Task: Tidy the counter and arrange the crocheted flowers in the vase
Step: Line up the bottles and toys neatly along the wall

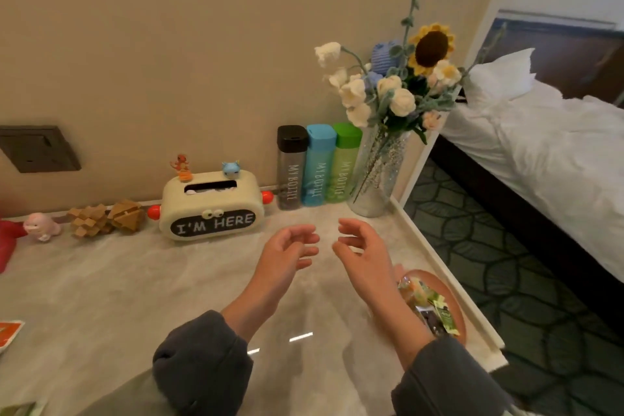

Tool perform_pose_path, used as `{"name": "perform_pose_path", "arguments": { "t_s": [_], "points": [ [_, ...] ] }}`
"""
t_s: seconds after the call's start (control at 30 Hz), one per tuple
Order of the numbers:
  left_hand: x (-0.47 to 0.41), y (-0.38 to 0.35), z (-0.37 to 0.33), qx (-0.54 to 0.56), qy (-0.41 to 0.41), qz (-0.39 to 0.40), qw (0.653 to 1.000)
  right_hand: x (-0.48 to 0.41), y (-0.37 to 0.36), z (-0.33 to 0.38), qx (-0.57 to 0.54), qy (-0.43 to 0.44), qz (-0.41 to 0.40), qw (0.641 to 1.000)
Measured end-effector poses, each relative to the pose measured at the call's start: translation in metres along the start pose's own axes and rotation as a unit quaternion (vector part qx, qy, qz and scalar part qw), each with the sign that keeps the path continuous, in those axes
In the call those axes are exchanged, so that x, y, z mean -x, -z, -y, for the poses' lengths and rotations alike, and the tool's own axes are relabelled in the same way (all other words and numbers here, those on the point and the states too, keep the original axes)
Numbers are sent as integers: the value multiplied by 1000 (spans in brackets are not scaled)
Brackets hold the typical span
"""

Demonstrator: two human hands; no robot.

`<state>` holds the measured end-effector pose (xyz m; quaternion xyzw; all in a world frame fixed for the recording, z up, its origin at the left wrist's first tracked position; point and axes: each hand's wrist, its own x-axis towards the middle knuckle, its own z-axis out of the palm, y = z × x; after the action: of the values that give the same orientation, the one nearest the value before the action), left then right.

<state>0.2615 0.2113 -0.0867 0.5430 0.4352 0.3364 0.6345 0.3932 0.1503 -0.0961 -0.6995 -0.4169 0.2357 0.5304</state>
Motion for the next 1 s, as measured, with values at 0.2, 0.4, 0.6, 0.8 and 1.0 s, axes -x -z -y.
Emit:
{"name": "perform_pose_path", "arguments": {
  "t_s": [0.2,0.4,0.6,0.8,1.0],
  "points": [
    [24,-68,34,-37,45,44,997,28,80,-39,69,-40,-67,995],
    [46,-113,62,-80,61,51,994,41,135,-80,141,-28,-92,985],
    [64,-146,83,-46,83,13,995,53,155,-114,158,-44,-33,986],
    [73,-169,97,-39,58,-67,995,60,155,-119,65,-83,-14,994],
    [79,-164,93,-33,38,-100,994,56,142,-113,93,-86,33,991]
  ]
}}
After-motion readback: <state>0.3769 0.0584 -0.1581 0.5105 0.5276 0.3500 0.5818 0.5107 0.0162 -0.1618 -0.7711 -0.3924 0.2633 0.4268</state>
